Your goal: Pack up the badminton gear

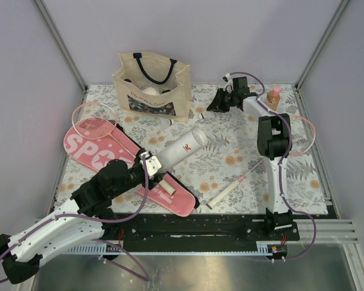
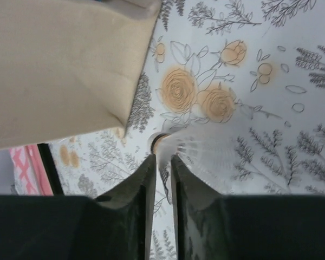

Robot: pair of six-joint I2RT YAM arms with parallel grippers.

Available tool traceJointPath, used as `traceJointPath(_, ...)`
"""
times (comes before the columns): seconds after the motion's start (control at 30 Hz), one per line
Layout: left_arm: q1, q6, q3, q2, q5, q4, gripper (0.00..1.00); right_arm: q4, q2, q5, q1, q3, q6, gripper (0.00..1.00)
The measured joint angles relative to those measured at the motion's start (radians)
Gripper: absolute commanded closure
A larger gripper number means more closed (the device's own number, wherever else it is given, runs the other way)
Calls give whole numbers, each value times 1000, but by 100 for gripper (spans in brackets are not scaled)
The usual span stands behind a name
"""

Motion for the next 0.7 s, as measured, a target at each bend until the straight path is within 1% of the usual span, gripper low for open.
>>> traceJointPath(0.03,0,0,0,0,0,0,45,3,-30,0,0,-32,-5,96)
traceJointPath(0.07,0,0,0,0,0,0,45,6,-58,0,-1,-59,-11,100)
traceJointPath(0.2,0,0,0,-1,0,0,45,37,-182,0,-2,-179,-18,100)
traceJointPath(0.4,0,-1,0,0,-10,0,45,63,-421,8,-2,-371,-22,100)
traceJointPath(0.57,0,-5,0,6,-29,0,44,61,-716,16,-2,-526,-22,100)
traceJointPath(0.7,0,-8,0,23,-44,-3,44,64,-975,21,-1,-609,-25,100)
